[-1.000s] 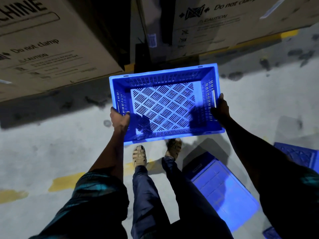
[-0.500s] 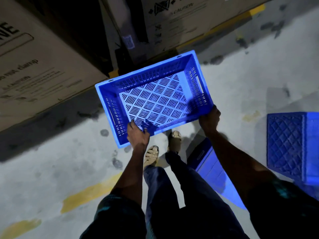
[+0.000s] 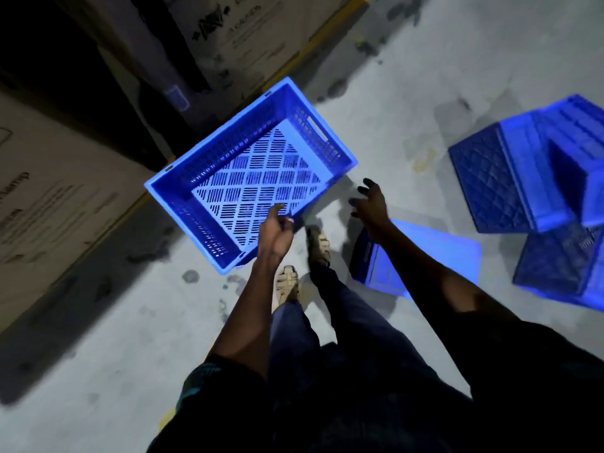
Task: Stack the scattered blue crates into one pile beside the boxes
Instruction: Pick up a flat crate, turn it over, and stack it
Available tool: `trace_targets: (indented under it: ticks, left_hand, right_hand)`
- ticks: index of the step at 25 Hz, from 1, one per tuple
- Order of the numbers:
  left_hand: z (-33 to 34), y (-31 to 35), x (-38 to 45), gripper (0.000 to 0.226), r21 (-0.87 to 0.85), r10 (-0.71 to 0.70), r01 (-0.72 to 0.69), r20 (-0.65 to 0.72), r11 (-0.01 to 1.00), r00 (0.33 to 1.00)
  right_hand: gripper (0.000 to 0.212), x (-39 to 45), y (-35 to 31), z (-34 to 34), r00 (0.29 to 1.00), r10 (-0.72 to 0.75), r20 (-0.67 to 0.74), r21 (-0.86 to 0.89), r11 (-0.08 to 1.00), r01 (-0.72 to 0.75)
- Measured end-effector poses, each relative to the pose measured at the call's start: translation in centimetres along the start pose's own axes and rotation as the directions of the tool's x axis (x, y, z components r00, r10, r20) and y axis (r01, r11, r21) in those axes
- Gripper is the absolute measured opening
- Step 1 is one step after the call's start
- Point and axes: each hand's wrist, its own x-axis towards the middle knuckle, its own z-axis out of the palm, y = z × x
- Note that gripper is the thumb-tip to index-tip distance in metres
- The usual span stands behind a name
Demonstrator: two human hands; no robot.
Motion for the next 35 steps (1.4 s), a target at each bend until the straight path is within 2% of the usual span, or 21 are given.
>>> trace_targets:
  ticks: [4, 7, 10, 14, 16, 20, 24, 26, 30, 35]
  left_hand:
    - [1.3, 2.9, -4.7, 0.03, 0.018, 0.161, -0.162, 0.054, 0.987, 0.985]
    - [3.9, 5.2, -8.1, 0.027, 0.062, 0.244, -0.26, 0.191, 0.964, 0.951]
    - [6.9, 7.0, -10.8, 0.028, 0.093, 0.311, -0.361, 0.342, 0.928, 0.887]
    - [12.3, 9.7, -13.1, 0.028, 0.186, 0.313, -0.501, 0.588, 0.845, 0.746]
    - [15.0, 10.6, -14.2, 0.028, 0.24, 0.293, -0.535, 0.625, 0.81, 0.723]
    - [21.6, 11.1, -16.3, 0.028, 0.271, 0.231, -0.464, 0.597, 0.844, 0.768]
    - [29.5, 10.2, -18.6, 0.026, 0.3, 0.218, -0.387, 0.469, 0.872, 0.856]
    - [33.4, 8.6, -18.4, 0.024, 0.304, 0.158, -0.316, 0.448, 0.899, 0.88]
    - [41.6, 4.6, -17.7, 0.026, 0.281, 0.022, -0.169, 0.461, 0.945, 0.887]
    - [48.0, 1.4, -14.1, 0.028, 0.271, -0.073, -0.05, 0.426, 0.961, 0.902]
  right_hand:
    - [0.056, -9.0, 3.5, -5.6, 0.988, 0.093, -0.123, 0.156, 0.985, -0.073]
    - [0.062, -15.1, 6.3, -10.3, 0.967, 0.158, -0.198, 0.26, 0.96, -0.103]
    - [0.067, -18.2, 8.4, -14.8, 0.933, 0.173, -0.316, 0.325, 0.944, -0.065]
    - [0.06, -20.2, 12.5, -21.1, 0.87, 0.225, -0.44, 0.413, 0.91, -0.027]
    - [0.058, -21.3, 14.7, -23.7, 0.852, 0.251, -0.459, 0.451, 0.892, -0.02]
    - [0.054, -22.4, 20.2, -29.8, 0.835, 0.301, -0.46, 0.473, 0.879, -0.056]
    - [0.053, -20.5, 24.9, -37.1, 0.865, 0.309, -0.395, 0.389, 0.909, -0.147]
    - [0.052, -18.9, 26.7, -39.4, 0.87, 0.309, -0.385, 0.35, 0.921, -0.172]
    - [0.051, -14.2, 31.8, -42.6, 0.847, 0.401, -0.348, 0.348, 0.894, -0.281]
    - [0.048, -5.7, 40.9, -42.6, 0.817, 0.444, -0.369, 0.319, 0.885, -0.337]
